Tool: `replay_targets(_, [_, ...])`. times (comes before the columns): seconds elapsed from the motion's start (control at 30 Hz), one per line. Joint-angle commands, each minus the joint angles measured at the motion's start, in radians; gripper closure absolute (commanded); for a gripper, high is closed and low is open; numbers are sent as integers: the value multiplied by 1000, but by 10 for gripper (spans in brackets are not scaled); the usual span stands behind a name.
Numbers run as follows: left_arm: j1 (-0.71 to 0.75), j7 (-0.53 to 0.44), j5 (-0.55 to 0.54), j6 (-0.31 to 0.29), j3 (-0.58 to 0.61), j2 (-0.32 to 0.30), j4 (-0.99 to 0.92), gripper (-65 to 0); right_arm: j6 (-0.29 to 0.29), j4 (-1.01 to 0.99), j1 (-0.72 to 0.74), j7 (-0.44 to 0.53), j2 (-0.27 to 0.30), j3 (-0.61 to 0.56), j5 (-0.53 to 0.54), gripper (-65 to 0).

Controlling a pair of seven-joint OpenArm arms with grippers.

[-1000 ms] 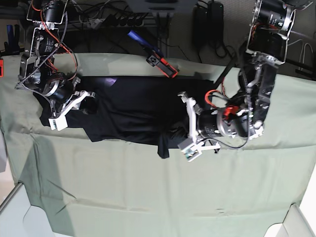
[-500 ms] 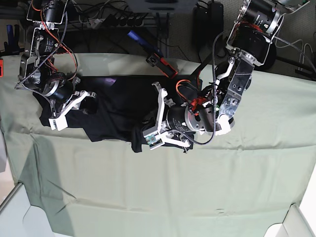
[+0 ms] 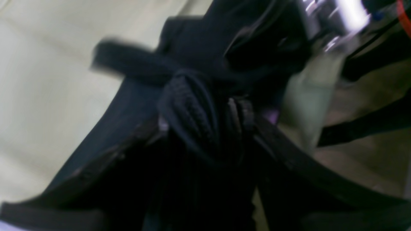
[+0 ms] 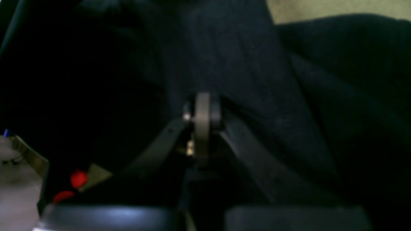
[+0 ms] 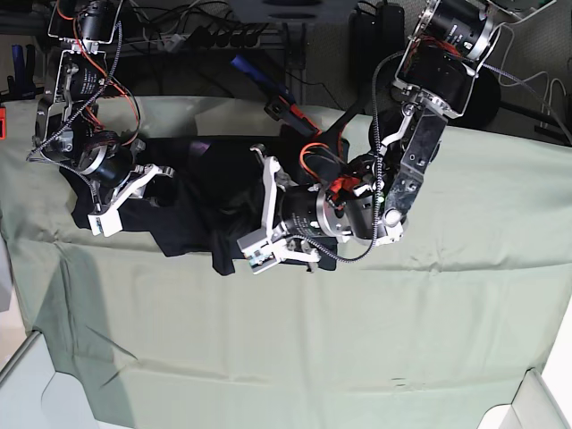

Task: Fold the T-shirt properly
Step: 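Grasp the shirt's end with the left gripper and fold it toward the right gripper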

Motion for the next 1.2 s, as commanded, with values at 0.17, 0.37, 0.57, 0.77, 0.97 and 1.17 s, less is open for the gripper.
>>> replay_targets(0.17, [-21,-11,-27,9,-2,81,14,-276,50,19,13,16,13,7,16,0])
replay_targets(0.37, [-22,-7,23,8,-2,92,14,-276,50,19,13,16,13,7,16,0])
replay_targets(0.57, [-20,-68,153,4,-2,70,11,-380,50,19,13,16,13,6,16,0])
replay_targets(0.77, [-16,-98,153,35,-1,66,-3,-471,50,19,13,16,13,6,16,0])
replay_targets(0.97, [-17,-81,164,99,-5,75,-3,-470,49,19,13,17,13,6,16,0])
replay_targets(1.17, [-15,-75,247,98,-34,69,-3,-373,49,19,13,16,13,6,17,0])
